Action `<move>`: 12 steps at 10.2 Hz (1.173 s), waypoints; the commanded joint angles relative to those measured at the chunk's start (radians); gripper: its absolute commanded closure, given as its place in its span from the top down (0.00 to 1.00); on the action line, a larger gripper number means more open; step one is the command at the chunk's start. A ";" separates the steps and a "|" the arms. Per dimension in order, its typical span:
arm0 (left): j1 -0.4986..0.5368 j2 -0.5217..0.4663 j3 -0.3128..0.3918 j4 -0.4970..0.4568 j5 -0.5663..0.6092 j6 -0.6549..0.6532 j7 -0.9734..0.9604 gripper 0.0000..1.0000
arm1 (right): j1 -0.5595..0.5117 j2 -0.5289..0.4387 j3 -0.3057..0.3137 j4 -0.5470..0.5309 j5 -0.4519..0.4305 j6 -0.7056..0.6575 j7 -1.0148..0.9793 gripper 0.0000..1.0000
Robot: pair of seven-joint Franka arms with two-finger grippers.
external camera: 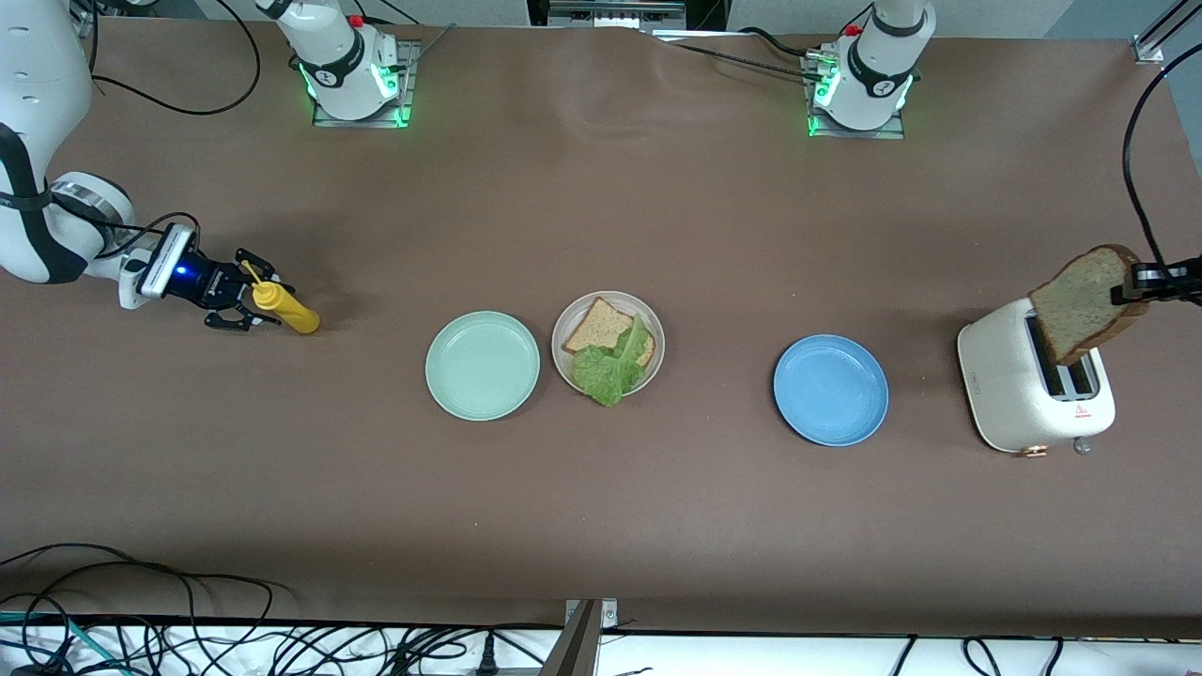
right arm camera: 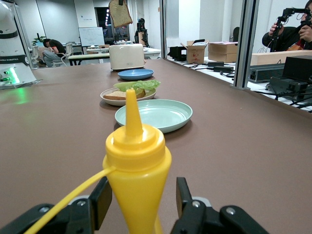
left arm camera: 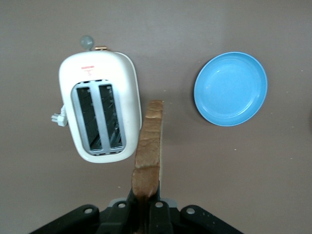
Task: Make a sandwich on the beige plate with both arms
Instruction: 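Carry the toast with the left gripper while the right gripper releases the bottle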
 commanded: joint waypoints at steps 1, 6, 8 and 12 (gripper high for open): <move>-0.016 0.015 -0.072 0.026 -0.024 -0.020 -0.083 0.00 | -0.011 0.016 -0.002 0.007 0.019 -0.016 -0.029 1.00; -0.195 0.015 -0.076 -0.116 -0.313 0.102 -0.177 0.00 | -0.020 0.015 -0.057 0.016 -0.031 -0.023 -0.023 1.00; -0.223 0.016 -0.073 -0.220 -0.468 0.240 -0.173 0.00 | -0.020 0.012 -0.080 0.045 -0.077 -0.029 -0.010 1.00; -0.404 0.094 -0.070 -0.261 -0.597 0.397 -0.177 0.00 | -0.020 -0.017 -0.142 0.209 -0.316 -0.029 0.276 1.00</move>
